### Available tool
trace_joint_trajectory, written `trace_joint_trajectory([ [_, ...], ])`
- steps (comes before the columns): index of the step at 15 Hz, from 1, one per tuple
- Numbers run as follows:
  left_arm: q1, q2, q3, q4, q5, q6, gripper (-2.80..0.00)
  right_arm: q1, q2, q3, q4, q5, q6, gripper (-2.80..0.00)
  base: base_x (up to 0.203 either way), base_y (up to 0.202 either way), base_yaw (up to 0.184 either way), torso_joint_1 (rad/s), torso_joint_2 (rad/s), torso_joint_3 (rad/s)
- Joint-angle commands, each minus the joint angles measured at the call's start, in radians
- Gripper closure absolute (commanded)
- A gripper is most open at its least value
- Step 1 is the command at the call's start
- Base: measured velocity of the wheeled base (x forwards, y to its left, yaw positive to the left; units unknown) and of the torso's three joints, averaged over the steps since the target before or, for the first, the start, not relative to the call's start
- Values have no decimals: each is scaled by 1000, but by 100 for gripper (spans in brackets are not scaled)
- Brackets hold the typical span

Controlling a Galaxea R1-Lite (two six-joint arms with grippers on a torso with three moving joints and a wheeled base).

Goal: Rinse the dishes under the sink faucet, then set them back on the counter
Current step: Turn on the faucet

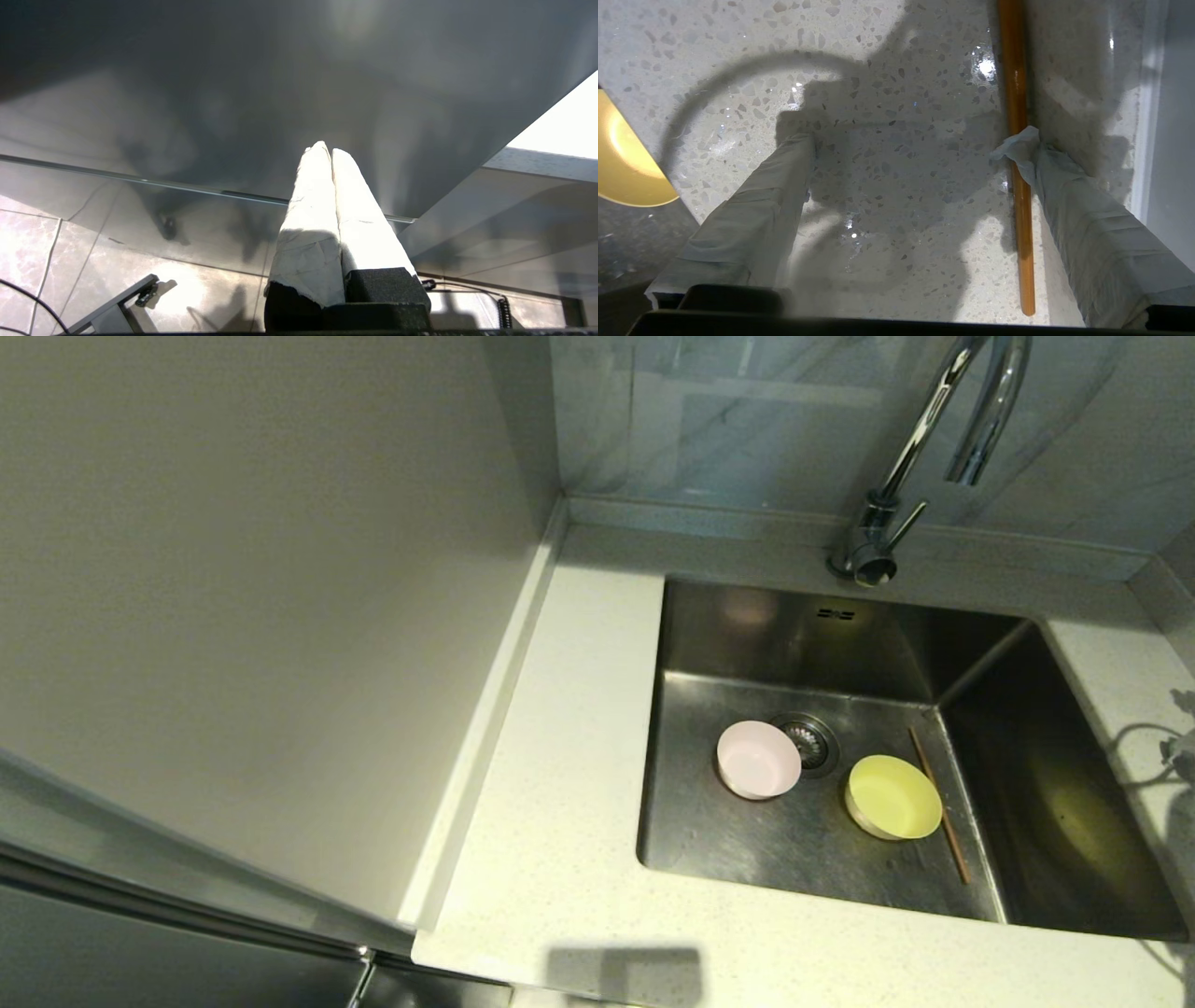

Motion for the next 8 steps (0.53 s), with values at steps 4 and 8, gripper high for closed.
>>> trace_joint_trajectory([
  [4, 0, -3, 0, 0, 0, -1, 0, 1, 29, 18, 1, 54, -25, -280, 0, 0, 0, 0, 0, 0],
  [8, 0, -3, 0, 0, 0, -1, 0, 41, 7, 32, 35, 68, -77, -280, 0, 0, 0, 0, 0, 0],
])
